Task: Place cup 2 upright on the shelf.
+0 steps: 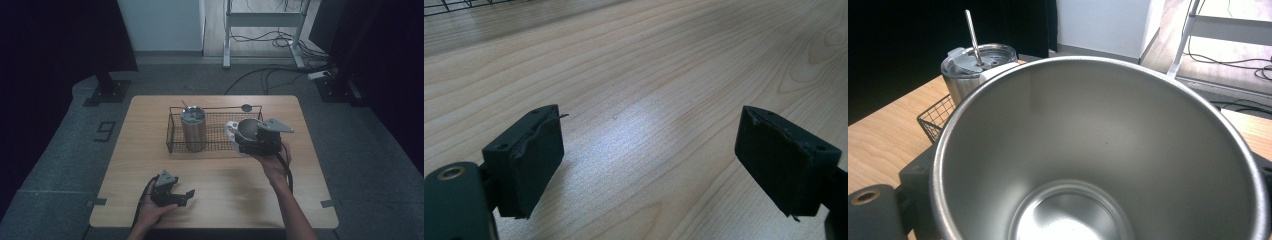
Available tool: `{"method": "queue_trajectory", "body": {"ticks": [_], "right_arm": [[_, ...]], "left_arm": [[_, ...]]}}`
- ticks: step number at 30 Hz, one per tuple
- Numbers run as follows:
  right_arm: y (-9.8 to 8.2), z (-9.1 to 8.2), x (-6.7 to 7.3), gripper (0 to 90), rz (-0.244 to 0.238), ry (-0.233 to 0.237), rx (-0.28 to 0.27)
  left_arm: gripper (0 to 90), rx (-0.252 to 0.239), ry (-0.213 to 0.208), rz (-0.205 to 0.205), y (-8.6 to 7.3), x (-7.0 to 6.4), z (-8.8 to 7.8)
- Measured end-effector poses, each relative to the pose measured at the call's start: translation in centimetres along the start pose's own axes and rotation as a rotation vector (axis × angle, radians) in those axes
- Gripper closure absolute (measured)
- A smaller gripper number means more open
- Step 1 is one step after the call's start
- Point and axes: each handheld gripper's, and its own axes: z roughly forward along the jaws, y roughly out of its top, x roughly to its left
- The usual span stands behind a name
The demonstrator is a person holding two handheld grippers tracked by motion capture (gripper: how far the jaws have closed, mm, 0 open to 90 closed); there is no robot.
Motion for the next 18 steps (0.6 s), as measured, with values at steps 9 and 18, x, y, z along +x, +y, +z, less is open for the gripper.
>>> {"method": "queue_trajectory", "body": {"ticks": [9,18], "right_arm": [[0.7,0.9,-0.2,6.8,-0.004,-0.006,0.006],[1.4,1.9,-0.4,6.7,-0.008,-0.005,0.014]], "left_arm": [[12.5,-0.001,0.002,-0.003,0.0,0.0,0.0],[12.5,-0.001,0.004,-0.005,0.0,0.1,-0.1]]}}
